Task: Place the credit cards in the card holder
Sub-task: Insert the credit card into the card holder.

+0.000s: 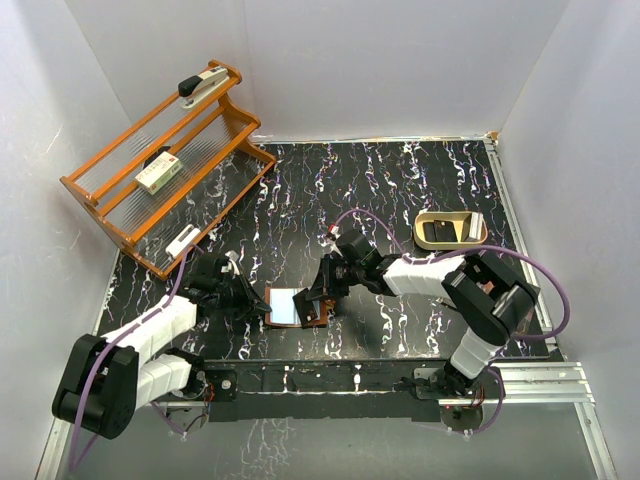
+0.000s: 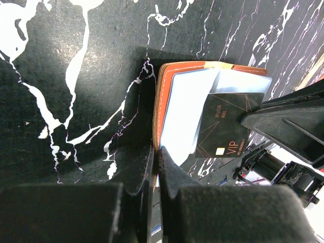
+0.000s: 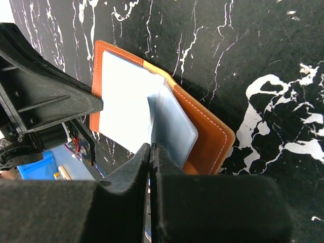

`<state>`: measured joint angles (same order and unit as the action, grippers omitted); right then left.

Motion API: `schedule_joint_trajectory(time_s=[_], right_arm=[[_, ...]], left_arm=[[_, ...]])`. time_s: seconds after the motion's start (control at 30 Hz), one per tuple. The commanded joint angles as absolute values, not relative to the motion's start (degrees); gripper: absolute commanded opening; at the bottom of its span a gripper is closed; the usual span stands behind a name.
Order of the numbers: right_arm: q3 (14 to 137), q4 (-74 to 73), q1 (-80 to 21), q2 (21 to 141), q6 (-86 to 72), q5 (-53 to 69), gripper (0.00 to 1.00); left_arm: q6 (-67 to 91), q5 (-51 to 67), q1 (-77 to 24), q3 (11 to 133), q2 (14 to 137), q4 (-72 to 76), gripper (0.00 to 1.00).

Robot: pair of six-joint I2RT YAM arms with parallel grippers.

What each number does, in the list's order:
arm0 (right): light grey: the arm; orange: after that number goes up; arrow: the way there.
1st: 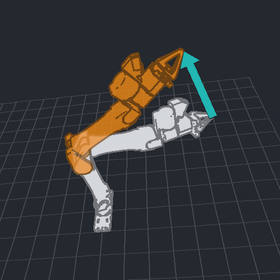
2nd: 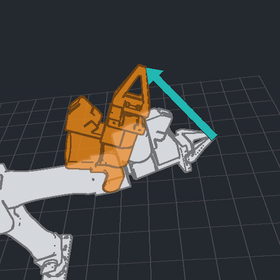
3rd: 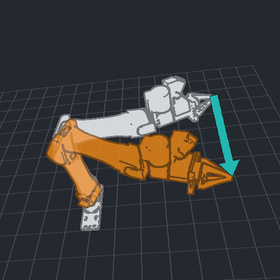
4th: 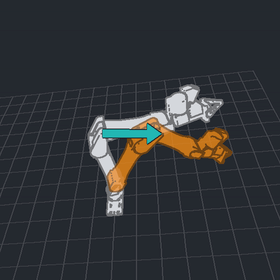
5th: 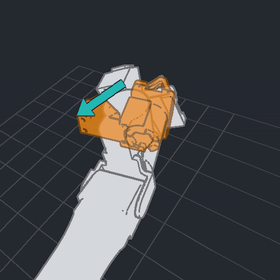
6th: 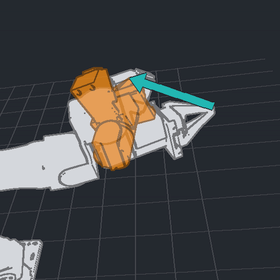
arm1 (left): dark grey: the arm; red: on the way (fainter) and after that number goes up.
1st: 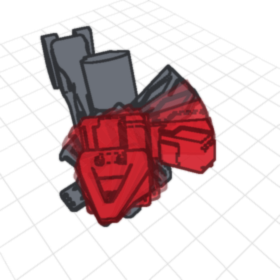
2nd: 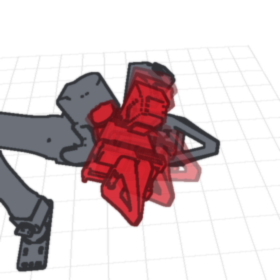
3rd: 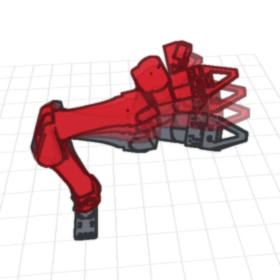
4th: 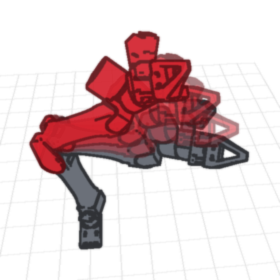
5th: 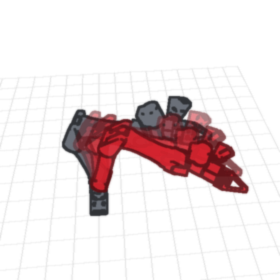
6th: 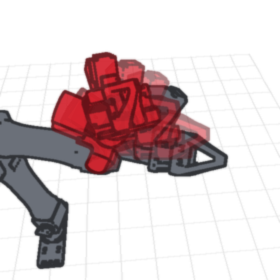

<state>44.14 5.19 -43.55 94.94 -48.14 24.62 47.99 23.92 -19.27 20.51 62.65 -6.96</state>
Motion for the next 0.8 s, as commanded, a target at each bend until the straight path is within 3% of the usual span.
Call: schedule_joint_trajectory(time_s=[0.0, 0.77], right_arm=[[45.4, 8.5, -43.7, 96.4, -48.0, 24.6, 0.0], [46.4, 11.2, -43.7, 99.4, -50.8, 22.8, 0.0]], left_arm=[[47.5, 23.5, -19.4, 19.8, 63.1, -8.5, 0.0], [50.4, 27.1, -19.4, 17.7, 62.4, -5.6, 0.0]])
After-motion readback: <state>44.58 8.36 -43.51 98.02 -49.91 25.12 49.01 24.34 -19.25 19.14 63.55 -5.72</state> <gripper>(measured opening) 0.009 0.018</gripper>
